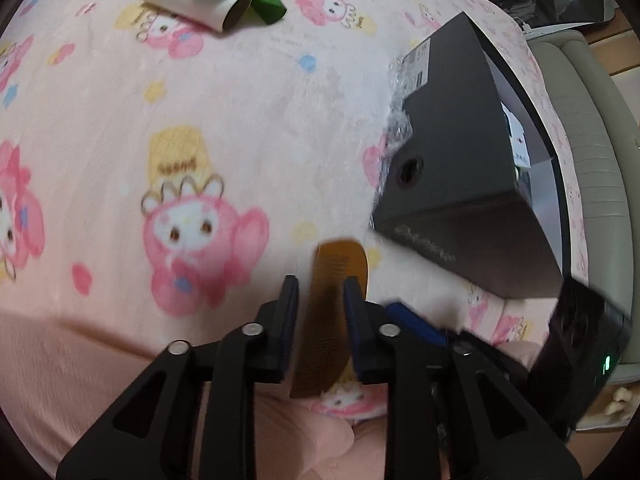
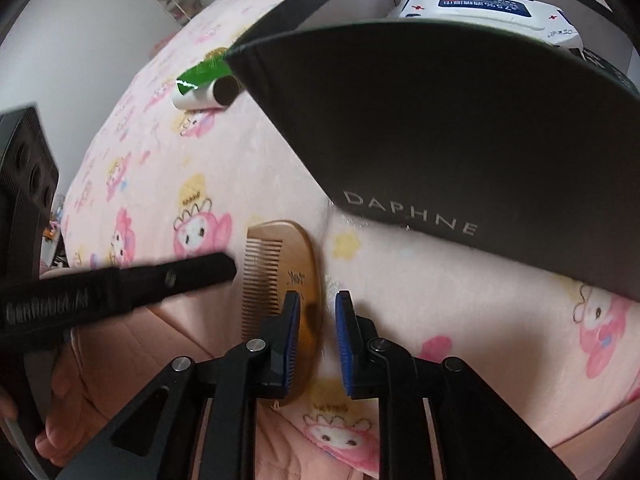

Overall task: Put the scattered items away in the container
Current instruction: 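Grasp the comb's body with the left tool while the right tool holds its tassel end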

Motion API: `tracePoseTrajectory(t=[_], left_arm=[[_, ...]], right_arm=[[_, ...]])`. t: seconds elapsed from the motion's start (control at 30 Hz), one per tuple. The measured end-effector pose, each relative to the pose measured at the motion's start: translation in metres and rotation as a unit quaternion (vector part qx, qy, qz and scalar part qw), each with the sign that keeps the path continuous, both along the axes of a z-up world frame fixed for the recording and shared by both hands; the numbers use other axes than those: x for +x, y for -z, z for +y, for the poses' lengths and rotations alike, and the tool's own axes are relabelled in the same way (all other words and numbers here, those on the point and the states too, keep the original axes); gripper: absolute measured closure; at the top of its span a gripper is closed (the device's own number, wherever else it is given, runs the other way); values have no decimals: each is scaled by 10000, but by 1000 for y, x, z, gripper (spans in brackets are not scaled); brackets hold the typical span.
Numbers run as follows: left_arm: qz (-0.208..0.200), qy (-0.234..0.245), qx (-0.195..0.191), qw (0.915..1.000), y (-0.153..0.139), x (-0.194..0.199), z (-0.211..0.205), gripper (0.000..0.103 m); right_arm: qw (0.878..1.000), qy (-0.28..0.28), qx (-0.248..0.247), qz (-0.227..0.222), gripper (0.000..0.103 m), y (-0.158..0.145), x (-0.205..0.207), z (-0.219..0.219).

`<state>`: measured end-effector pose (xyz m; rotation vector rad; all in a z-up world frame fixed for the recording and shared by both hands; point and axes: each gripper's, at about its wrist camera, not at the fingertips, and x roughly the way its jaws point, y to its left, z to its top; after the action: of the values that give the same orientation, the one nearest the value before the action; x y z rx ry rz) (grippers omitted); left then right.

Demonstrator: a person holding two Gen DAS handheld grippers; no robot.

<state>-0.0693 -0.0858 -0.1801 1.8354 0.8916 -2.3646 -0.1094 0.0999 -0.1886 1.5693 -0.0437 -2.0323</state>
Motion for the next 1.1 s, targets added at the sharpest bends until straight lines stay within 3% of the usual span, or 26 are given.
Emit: tracePoseTrajectory(t=[0.27, 0.43, 0.57, 0.67, 0.77, 0.97, 1.1], left_arm=[[92, 363, -325, 9988, 9, -40, 14, 76], [-146, 504, -414, 9978, 22, -39, 21, 87], [-97, 291, -345, 9989, 13, -29, 14, 88], [71, 202, -151, 9997, 2, -19, 10, 88], [90, 184, -194, 9996, 2, -12, 8, 88], [207, 53, -164, 9996, 0, -11, 7, 88], [133, 132, -209, 9996, 2, -24, 7, 88]], right_arm=[[9973, -506, 79, -531, 73, 19, 25, -4], [9945, -717, -143, -747, 74, 34, 30, -18], [9937, -549, -422, -884, 84, 41, 28, -17], [9944, -443, -575, -773, 88, 38, 27, -17], [9958, -429, -585, -556, 90, 30, 25, -24], [9980, -582, -148, 177, 93, 2, 15, -38], [9960, -822, 284, 220, 92, -2, 5, -37]])
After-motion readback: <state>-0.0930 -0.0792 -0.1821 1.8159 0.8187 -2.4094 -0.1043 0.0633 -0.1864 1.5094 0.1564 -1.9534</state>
